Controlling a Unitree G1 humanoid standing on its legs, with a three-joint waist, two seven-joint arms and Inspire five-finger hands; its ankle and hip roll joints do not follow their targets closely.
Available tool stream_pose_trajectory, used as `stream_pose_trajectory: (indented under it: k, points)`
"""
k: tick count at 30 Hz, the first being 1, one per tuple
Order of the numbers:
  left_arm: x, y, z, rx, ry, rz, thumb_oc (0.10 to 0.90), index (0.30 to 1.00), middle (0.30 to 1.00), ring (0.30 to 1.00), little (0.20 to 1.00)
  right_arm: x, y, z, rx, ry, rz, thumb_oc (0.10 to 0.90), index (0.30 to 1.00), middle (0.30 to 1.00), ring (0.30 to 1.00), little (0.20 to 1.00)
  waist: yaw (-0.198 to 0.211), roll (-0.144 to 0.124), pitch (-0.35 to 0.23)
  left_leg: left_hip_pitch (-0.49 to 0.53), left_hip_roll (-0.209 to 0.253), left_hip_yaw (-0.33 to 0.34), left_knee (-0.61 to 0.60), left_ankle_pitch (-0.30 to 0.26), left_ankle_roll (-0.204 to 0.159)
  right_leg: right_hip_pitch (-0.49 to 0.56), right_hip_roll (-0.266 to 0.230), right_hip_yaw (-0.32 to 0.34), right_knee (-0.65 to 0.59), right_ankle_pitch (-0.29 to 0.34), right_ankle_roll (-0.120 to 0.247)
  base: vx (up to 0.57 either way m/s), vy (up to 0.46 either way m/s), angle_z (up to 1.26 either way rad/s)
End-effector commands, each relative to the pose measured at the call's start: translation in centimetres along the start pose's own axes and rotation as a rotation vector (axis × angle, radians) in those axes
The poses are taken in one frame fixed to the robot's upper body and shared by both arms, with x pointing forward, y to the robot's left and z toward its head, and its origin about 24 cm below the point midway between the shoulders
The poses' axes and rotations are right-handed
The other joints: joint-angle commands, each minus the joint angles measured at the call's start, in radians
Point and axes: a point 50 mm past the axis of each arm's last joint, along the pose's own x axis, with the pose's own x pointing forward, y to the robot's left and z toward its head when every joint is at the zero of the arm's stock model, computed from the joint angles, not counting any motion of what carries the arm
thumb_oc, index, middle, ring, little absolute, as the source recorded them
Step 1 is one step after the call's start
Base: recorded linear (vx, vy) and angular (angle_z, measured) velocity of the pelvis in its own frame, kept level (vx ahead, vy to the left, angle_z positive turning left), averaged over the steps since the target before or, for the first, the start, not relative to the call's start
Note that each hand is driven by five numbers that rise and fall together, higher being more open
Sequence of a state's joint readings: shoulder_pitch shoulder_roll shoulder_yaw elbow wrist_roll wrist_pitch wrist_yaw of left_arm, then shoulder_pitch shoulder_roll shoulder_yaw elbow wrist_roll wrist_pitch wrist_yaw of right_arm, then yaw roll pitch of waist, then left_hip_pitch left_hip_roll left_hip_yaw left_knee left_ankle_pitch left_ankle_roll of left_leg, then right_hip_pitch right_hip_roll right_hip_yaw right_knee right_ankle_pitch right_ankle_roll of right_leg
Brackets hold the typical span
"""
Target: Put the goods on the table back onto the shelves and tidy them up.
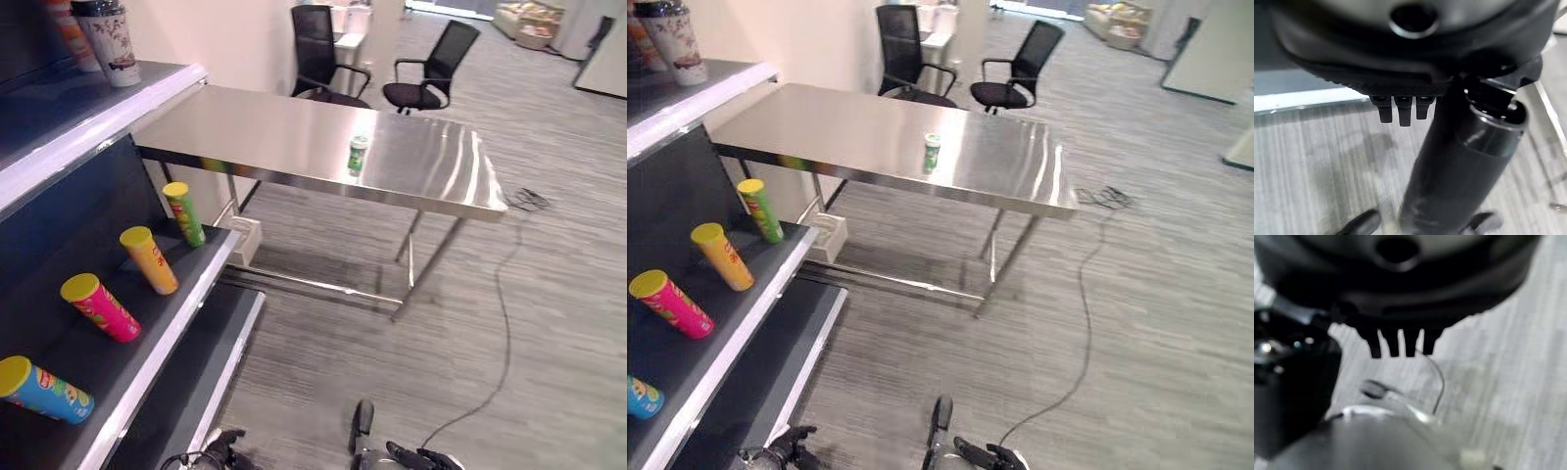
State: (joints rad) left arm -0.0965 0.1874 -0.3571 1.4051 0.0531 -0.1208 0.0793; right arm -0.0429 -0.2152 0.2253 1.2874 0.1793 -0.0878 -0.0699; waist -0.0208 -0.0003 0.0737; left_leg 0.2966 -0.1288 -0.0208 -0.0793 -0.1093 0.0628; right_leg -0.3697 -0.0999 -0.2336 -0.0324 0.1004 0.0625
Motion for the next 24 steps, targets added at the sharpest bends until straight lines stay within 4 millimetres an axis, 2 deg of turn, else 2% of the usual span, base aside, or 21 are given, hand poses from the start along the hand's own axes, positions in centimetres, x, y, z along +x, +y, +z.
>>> stream_pose_trajectory:
  k: [1,3,4,5,6,7,8,9,10,11,12,13,14,17,18,19,24]
  points:
    - [0.1,1.2,0.4,0.060,-0.039,0.018,0.800,0.900,0.900,0.900,0.900,0.1,-0.7,0.3,0.021,-0.006,-0.026,0.800,0.900,0.900,0.900,0.900,0.002,-0.049,-0.012,-0.037,0.127,-0.040,-0.008,-0.072,-0.067,0.162,-0.103,0.100,-0.035,0.104,0.147,0.61,-0.190,0.54]
    - [-0.1,0.8,-0.3,0.044,-0.018,0.009,0.800,0.900,0.900,0.900,0.900,0.0,-0.6,-0.1,0.011,0.003,-0.021,0.800,0.900,0.900,0.900,0.900,0.001,-0.053,-0.020,-0.012,0.134,-0.046,-0.008,-0.084,-0.068,0.181,-0.100,0.100,-0.025,0.117,0.148,0.32,-0.125,0.69]
    - [-0.1,0.9,-0.6,0.021,-0.005,0.017,0.800,0.900,0.900,0.900,0.900,0.0,-0.5,-0.3,0.003,0.010,-0.017,0.800,0.900,0.900,0.900,0.900,-0.002,-0.052,-0.035,0.009,0.156,-0.052,-0.008,-0.092,-0.078,0.175,-0.087,0.104,0.009,0.110,0.144,0.40,-0.220,0.71]
    - [-0.2,1.3,-1.0,-0.030,0.009,0.043,0.800,0.900,0.900,0.900,0.900,-0.1,-0.5,-1.1,-0.006,0.037,-0.016,0.800,0.900,0.900,0.900,0.900,0.004,-0.045,-0.050,0.023,0.200,-0.070,0.004,-0.063,-0.096,0.174,-0.046,0.108,0.047,0.074,0.122,0.48,-0.305,0.28]
    - [-0.2,1.5,-1.1,-0.066,0.012,0.056,0.800,0.900,0.900,0.900,0.900,-0.2,-0.5,-1.4,-0.007,0.045,-0.017,0.800,0.900,0.900,0.900,0.900,0.011,-0.041,-0.055,0.003,0.220,-0.081,0.047,-0.039,-0.108,0.183,-0.028,0.099,0.053,0.059,0.109,0.32,-0.230,0.10]
    - [-0.2,1.4,-1.1,-0.066,0.012,0.056,0.800,0.900,0.900,0.900,0.900,-0.2,-0.5,-1.4,-0.008,0.045,-0.017,0.800,0.900,0.900,0.900,0.900,0.009,-0.040,-0.056,0.001,0.221,-0.082,0.049,-0.041,-0.108,0.183,-0.028,0.097,0.053,0.058,0.109,0.16,-0.167,0.16]
    - [-0.2,1.4,-1.1,-0.084,0.013,0.064,0.800,0.900,0.900,0.900,0.900,-0.2,-0.5,-1.4,-0.016,0.045,-0.019,0.800,0.900,0.900,0.900,0.900,0.016,-0.038,-0.059,-0.028,0.234,-0.082,0.104,-0.007,-0.121,0.201,-0.013,0.083,0.050,0.044,0.098,0.21,-0.252,0.42]
    - [-0.1,1.6,-0.5,-0.081,-0.006,0.078,0.800,0.900,0.900,0.900,0.900,-0.1,-0.7,-1.0,-0.017,0.025,-0.031,0.800,0.900,0.900,0.900,0.900,0.025,-0.054,-0.054,-0.112,0.248,-0.075,0.254,0.055,-0.142,0.249,0.000,0.051,0.027,0.017,0.072,0.21,-0.251,0.30]
    - [-0.1,1.6,-0.5,-0.081,-0.006,0.078,0.800,0.900,0.900,0.900,0.900,-0.1,-0.7,-1.0,-0.017,0.025,-0.031,0.800,0.900,0.900,0.900,0.900,0.023,-0.053,-0.054,-0.115,0.248,-0.077,0.258,0.053,-0.143,0.250,0.000,0.049,0.026,0.017,0.072,0.50,-0.452,0.24]
    - [0.2,1.1,2.2,0.049,-0.112,0.058,0.800,0.900,0.900,0.900,0.900,-0.2,-1.6,-1.0,-0.014,0.020,-0.081,0.800,0.900,0.900,0.900,0.900,0.046,-0.107,-0.018,-0.294,0.139,0.079,0.301,-0.053,-0.068,0.346,-0.010,0.016,-0.019,-0.029,0.044,0.36,-0.280,0.45]
    - [0.2,1.1,2.2,0.049,-0.112,0.059,0.800,0.900,0.900,0.900,0.900,-0.2,-1.6,-1.0,-0.014,0.020,-0.080,0.800,0.900,0.900,0.900,0.900,0.045,-0.110,-0.021,-0.296,0.136,0.079,0.298,-0.049,-0.067,0.343,-0.013,0.015,-0.019,-0.029,0.044,0.40,-0.264,0.80]
    - [0.1,0.4,2.2,0.051,-0.112,0.028,0.800,0.900,0.900,0.900,0.900,-0.2,-1.4,-1.4,-0.060,0.040,-0.062,0.800,0.900,0.900,0.900,0.900,0.045,-0.081,-0.022,-0.321,0.084,0.086,0.197,-0.009,-0.054,0.337,0.021,0.029,-0.006,-0.044,0.047,0.04,0.018,0.80]
    - [0.1,0.4,2.2,0.051,-0.112,0.027,0.800,0.900,0.900,0.900,0.900,-0.2,-1.5,-1.4,-0.060,0.041,-0.062,0.800,0.900,0.900,0.900,0.900,0.047,-0.080,-0.020,-0.312,0.084,0.089,0.187,-0.006,-0.053,0.339,0.021,0.032,-0.005,-0.046,0.047,0.07,0.000,0.58]
    - [0.1,0.3,1.7,0.031,-0.090,0.030,0.800,0.900,0.900,0.900,0.900,-0.1,-1.3,-0.9,-0.035,0.024,-0.082,0.800,0.900,0.900,0.900,0.900,0.043,-0.052,-0.016,-0.296,0.079,0.116,0.122,0.019,-0.033,0.315,0.057,0.027,0.078,-0.075,0.029,0.07,0.017,-0.29]
    - [0.1,0.4,1.5,0.004,-0.081,0.037,0.800,0.900,0.900,0.900,0.900,-0.2,-0.8,-1.1,-0.026,0.026,-0.071,0.800,0.900,0.900,0.900,0.900,0.042,-0.048,-0.017,-0.280,0.079,0.110,0.092,0.029,-0.031,0.297,0.058,0.009,0.126,-0.082,0.035,0.08,0.017,-0.66]
    - [0.0,0.7,0.7,-0.036,-0.053,0.051,0.800,0.900,0.900,0.900,0.900,-0.2,-0.3,-1.2,-0.032,0.035,-0.049,0.800,0.900,0.900,0.900,0.900,0.040,-0.041,-0.008,-0.269,0.090,0.125,0.068,0.044,-0.036,0.262,0.046,-0.014,0.196,-0.087,0.056,0.07,-0.003,-0.58]
    - [-0.1,1.0,-0.2,-0.085,-0.024,0.062,0.800,0.900,0.900,0.900,0.900,-0.4,0.2,-2.1,-0.041,0.063,-0.030,0.800,0.900,0.900,0.900,0.900,0.045,-0.037,0.001,-0.252,0.103,0.133,0.046,0.055,-0.034,0.237,0.024,-0.037,0.267,-0.102,0.071,0.02,-0.041,-0.41]
